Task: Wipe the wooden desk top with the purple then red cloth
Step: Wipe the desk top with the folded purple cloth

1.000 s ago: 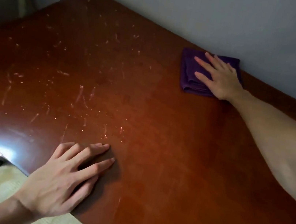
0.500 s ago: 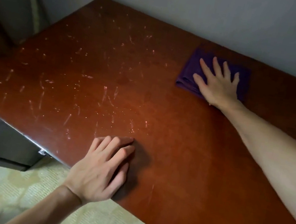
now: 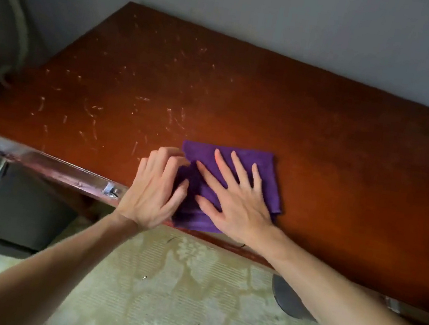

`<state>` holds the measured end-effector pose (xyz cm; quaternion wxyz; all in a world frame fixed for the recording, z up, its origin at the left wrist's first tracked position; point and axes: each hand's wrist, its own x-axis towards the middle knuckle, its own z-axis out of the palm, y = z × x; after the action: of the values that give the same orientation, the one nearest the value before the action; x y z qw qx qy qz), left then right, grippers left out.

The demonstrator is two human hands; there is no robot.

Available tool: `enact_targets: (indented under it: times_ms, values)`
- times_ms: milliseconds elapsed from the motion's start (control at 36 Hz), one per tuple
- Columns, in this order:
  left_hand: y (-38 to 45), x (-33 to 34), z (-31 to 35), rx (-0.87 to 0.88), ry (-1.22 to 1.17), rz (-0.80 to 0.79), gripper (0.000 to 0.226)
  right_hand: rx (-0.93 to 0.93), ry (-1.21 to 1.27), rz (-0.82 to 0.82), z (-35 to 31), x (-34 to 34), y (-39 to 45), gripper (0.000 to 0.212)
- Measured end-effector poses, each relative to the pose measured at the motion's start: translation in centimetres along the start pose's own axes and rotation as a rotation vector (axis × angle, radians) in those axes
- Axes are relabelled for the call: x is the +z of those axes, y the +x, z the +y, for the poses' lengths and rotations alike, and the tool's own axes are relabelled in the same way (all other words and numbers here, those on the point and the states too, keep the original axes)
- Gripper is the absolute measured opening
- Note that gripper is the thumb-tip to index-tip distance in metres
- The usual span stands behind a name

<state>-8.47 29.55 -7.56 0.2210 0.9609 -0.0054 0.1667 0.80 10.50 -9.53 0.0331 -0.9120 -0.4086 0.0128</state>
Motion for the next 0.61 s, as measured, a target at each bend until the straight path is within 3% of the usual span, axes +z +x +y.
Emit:
enact_targets:
  times_ms: [139,278,444,611]
  values:
    - [0.5,-2.4,-4.8,0.154,0.251,-0.234,0.05,-0.3,-0.034,-0.064,2.5,-1.1,1.3,0.068]
    - [2.6,-2.7,-6.7,0.187,0.295,-0.282,0.053,-0.545,-0.072,-0.134,5.6,-2.6,7.1,0.066]
    - [2.9,-2.3,-7.7,0.099,0.196,-0.337,0.055,-0.609,-0.086,-0.106,9.4,-2.7,16.0,0.066]
    - [3.1,-2.3,-7.8,0.057,0.165,-0.44,0.053,-0.449,-0.081,-0.104,13.8,-3.2,25.2,0.068]
